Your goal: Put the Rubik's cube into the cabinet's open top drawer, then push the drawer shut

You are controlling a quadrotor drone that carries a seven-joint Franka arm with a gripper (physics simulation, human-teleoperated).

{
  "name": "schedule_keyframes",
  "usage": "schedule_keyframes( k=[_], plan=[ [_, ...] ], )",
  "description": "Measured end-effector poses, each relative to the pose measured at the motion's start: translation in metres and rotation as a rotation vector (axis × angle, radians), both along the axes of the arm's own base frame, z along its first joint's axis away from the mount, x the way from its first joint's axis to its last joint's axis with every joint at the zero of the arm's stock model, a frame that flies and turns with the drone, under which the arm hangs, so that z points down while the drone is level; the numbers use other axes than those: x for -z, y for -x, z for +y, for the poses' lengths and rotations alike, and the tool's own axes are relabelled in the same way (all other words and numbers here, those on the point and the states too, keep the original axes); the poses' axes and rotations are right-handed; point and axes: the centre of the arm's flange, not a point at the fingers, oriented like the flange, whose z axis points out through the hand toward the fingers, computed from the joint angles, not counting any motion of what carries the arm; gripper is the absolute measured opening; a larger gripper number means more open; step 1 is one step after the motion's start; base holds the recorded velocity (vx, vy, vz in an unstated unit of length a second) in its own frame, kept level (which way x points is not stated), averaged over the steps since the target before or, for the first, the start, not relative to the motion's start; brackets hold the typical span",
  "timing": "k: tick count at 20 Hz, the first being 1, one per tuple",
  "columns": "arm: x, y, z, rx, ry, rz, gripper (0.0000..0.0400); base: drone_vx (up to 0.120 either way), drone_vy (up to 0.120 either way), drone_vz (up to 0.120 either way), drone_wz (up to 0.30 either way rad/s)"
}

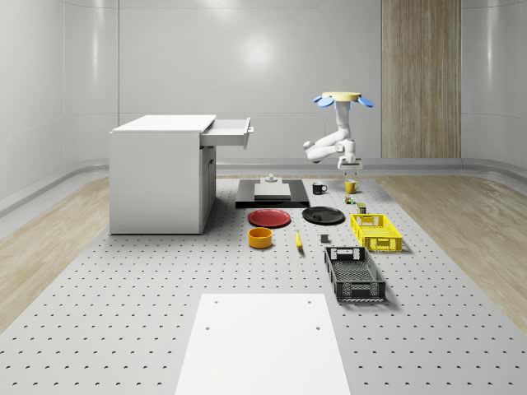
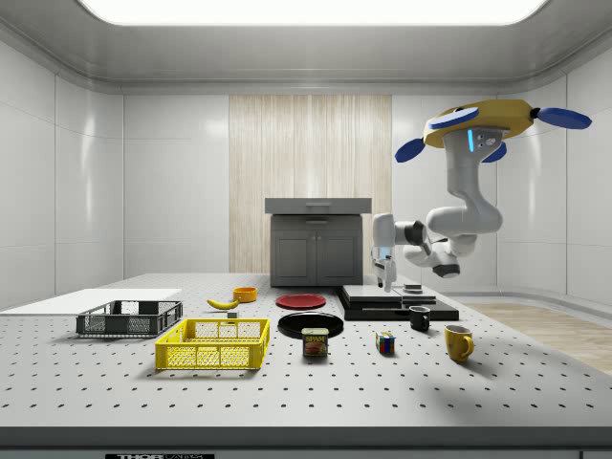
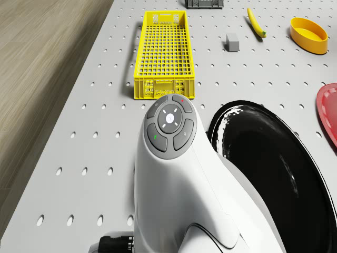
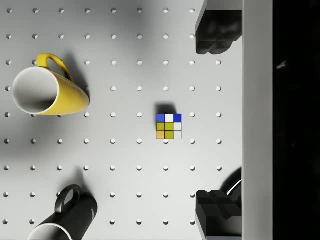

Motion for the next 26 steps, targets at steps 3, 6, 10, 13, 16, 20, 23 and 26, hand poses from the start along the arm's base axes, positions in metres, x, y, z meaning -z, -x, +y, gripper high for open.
schedule_keyframes(
  k=[3,6,10,13,16,20,23,26],
  plan=[
    [0.0000,0.0000,-0.0004,0.000,0.004,0.000,0.0400,0.000,0.000,-0.120,0.000],
    [0.0000,0.0000,-0.0006,0.000,0.006,0.000,0.0400,-0.067,0.000,-0.120,0.000],
    [0.0001,0.0000,-0.0007,0.000,0.008,0.000,0.0400,-0.060,0.000,-0.120,0.000],
    [0.0001,0.0000,-0.0008,0.000,0.008,0.000,0.0400,0.000,0.000,-0.120,0.000],
    [0.0001,0.0000,-0.0008,0.000,0.008,0.000,0.0400,0.000,0.000,-0.120,0.000],
    [0.0001,0.0000,-0.0008,0.000,0.009,0.000,0.0400,0.000,0.030,-0.120,0.000],
    [0.0001,0.0000,-0.0008,0.000,0.009,0.000,0.0400,0.000,-0.040,-0.120,0.000],
    [0.0001,0.0000,-0.0008,0.000,0.009,0.001,0.0400,0.053,0.000,-0.120,0.000]
  ],
)
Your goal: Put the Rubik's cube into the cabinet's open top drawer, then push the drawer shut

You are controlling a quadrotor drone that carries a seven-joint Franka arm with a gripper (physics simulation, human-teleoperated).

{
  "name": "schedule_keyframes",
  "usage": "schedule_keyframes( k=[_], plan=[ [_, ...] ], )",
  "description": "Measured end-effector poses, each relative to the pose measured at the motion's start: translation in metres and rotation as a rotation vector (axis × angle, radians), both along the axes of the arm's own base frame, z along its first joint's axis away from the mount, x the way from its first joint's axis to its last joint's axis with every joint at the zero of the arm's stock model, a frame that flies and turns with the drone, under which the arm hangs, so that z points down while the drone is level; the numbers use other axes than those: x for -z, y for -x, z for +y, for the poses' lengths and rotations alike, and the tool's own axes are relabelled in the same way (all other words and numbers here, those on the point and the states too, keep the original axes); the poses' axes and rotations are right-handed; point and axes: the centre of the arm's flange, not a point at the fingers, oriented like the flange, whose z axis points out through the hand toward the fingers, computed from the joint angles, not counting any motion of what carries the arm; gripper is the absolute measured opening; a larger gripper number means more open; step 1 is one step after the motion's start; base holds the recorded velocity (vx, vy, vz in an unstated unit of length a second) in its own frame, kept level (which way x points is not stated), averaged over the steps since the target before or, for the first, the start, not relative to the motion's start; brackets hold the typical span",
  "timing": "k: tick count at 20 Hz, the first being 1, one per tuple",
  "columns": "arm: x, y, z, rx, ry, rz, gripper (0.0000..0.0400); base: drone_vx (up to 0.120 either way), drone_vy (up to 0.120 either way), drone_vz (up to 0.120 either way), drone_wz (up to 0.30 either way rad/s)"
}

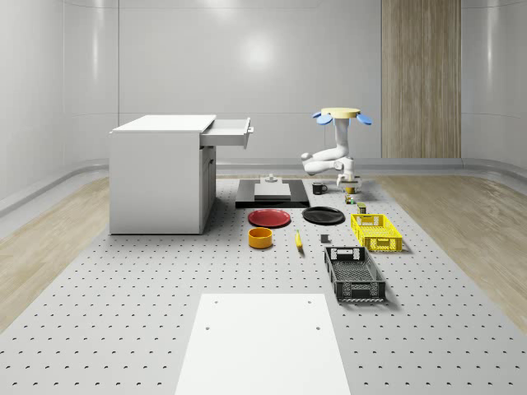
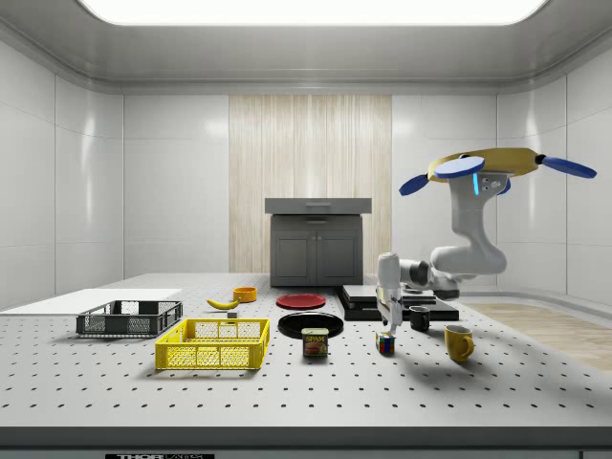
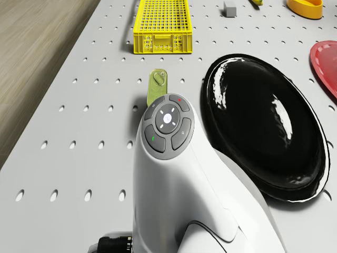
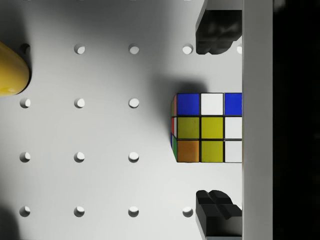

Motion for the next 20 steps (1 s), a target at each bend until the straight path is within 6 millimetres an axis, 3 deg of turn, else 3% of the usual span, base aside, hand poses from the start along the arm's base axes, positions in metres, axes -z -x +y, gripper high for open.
schedule_keyframes(
  k=[2,6,17,20],
  plan=[
    [0.000,0.000,0.000,0.000,0.000,0.000,0.0400,0.120,0.000,-0.080,0.000],
    [-0.004,0.000,0.000,0.000,0.000,0.000,0.0400,0.000,0.000,0.000,0.000],
    [-0.039,0.000,0.004,0.000,0.000,0.000,0.0400,0.000,0.000,0.000,0.000],
    [-0.044,0.000,0.005,-0.001,0.000,0.000,0.0367,0.000,0.000,0.000,0.000]
  ],
)
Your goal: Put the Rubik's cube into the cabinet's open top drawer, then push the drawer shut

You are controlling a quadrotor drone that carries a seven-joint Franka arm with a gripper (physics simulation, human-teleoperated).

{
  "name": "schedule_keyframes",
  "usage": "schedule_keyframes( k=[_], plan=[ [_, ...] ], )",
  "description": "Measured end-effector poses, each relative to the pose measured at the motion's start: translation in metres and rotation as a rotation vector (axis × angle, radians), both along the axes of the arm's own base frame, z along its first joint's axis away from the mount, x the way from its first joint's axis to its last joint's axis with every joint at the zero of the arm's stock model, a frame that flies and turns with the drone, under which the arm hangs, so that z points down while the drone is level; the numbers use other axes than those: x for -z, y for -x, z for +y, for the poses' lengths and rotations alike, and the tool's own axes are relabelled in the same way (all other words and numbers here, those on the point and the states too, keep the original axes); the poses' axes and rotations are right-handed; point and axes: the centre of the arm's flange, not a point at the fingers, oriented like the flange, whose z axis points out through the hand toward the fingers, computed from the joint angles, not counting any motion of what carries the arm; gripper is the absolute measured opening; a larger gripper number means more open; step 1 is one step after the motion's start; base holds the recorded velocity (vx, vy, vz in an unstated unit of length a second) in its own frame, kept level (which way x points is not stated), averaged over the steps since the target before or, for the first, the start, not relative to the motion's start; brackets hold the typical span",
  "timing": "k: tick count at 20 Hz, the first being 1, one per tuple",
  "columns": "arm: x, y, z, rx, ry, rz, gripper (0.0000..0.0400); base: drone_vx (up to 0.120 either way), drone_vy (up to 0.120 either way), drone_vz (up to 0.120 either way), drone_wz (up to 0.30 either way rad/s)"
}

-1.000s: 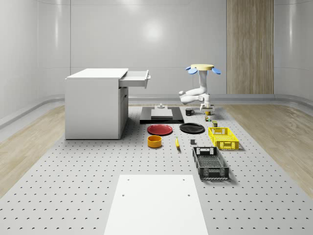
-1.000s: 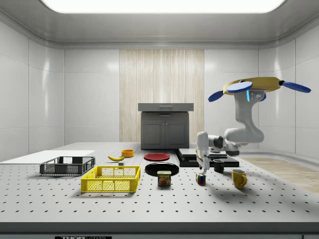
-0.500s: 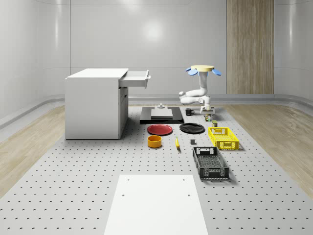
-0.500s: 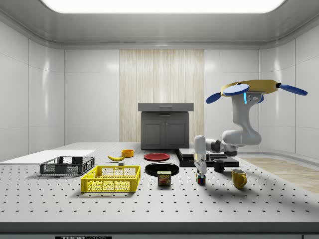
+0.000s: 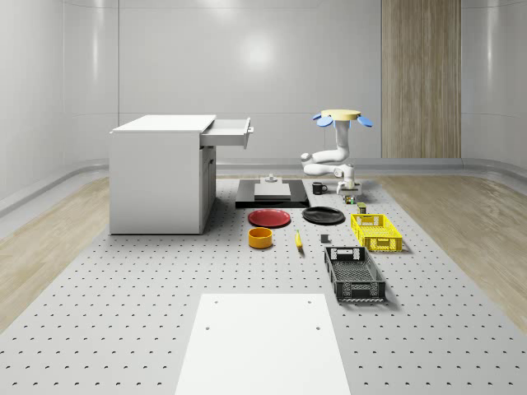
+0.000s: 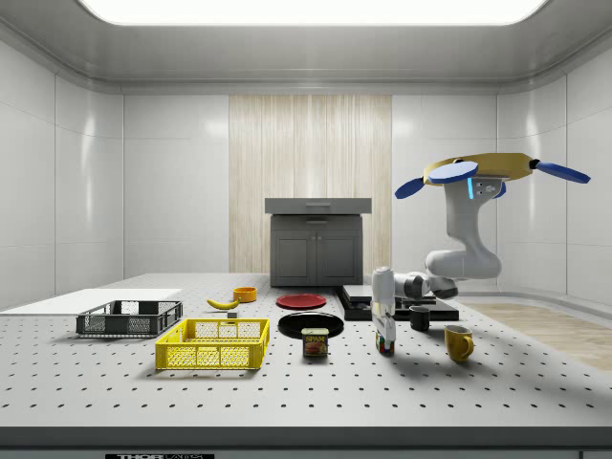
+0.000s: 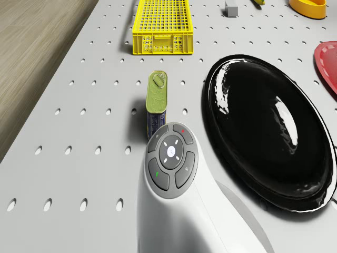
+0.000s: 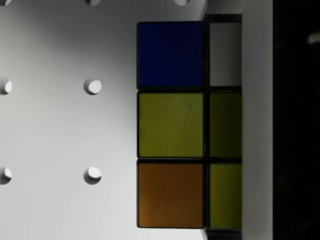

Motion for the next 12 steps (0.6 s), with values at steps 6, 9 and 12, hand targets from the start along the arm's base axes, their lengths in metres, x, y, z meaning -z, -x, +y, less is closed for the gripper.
schedule_keyframes(
  k=[6,9,12],
  plan=[
    [-0.004,0.000,0.001,0.000,0.000,0.000,0.0334,0.000,0.000,0.000,0.000],
    [0.001,0.000,0.001,0.000,0.000,0.000,0.0329,0.000,0.000,0.000,0.000],
    [0.011,0.000,0.001,0.000,0.000,0.000,0.0327,0.000,0.000,0.000,0.000]
  ],
)
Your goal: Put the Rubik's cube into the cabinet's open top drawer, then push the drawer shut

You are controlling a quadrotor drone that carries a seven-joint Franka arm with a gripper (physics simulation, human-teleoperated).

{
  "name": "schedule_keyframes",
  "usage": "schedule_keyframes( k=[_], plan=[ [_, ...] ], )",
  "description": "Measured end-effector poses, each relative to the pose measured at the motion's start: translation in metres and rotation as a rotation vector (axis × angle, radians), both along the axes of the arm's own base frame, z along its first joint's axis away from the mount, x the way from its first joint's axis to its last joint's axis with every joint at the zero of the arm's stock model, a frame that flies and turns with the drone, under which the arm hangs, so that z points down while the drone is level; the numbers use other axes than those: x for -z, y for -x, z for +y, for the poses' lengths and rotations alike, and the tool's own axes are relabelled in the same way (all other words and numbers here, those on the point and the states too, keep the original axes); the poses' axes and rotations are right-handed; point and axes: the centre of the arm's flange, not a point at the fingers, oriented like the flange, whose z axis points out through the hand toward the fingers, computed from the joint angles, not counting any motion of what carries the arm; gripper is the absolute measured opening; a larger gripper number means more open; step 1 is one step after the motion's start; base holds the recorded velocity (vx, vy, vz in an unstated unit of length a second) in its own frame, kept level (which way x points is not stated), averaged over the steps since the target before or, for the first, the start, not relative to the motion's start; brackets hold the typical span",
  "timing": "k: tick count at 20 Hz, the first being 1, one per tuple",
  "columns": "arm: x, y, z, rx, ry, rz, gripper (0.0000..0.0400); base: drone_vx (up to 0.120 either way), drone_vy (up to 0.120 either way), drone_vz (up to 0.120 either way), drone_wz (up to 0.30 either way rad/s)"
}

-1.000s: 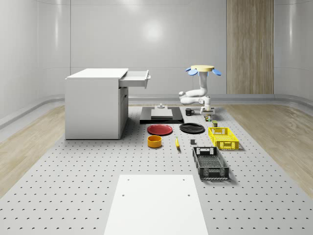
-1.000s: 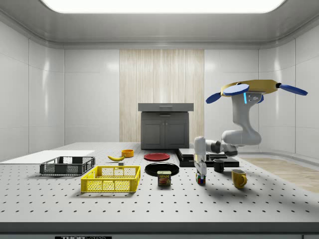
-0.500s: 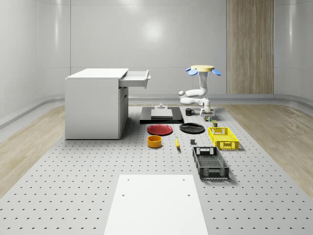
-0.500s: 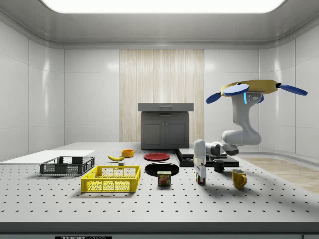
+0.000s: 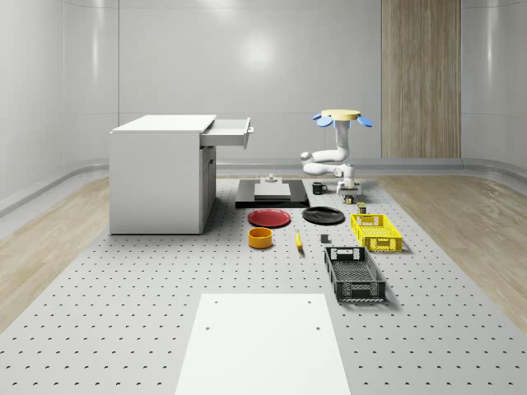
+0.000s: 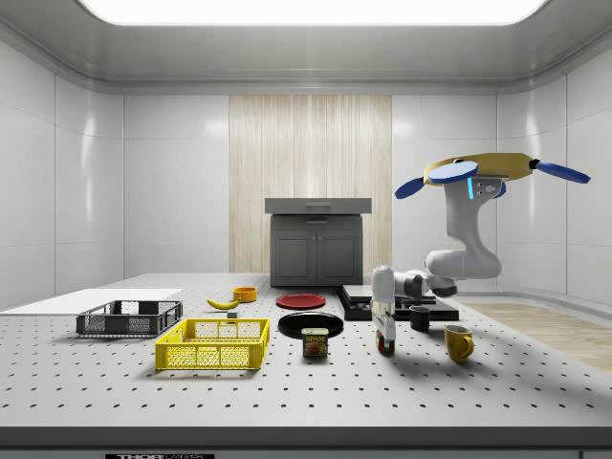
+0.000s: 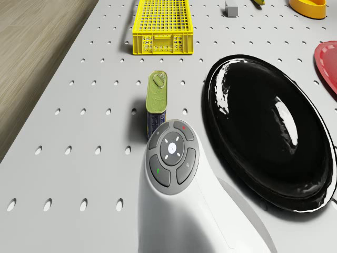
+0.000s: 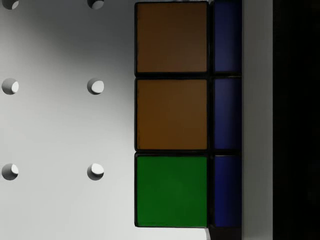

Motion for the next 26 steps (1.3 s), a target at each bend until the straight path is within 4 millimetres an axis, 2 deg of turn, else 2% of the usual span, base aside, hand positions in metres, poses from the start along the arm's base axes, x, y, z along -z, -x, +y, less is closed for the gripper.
schedule_keyframes(
  k=[2,5,11,26],
  plan=[
    [0.008,0.000,0.000,0.000,0.000,0.000,0.0326,0.000,0.000,0.000,0.000],
    [0.022,0.000,0.000,0.000,0.000,0.000,0.0326,0.000,0.000,0.120,0.000],
    [0.041,0.000,0.000,0.000,0.000,0.000,0.0325,0.107,-0.120,0.120,0.000],
    [0.049,0.000,0.000,0.000,0.000,0.000,0.0325,0.120,-0.120,0.120,0.000]
  ],
)
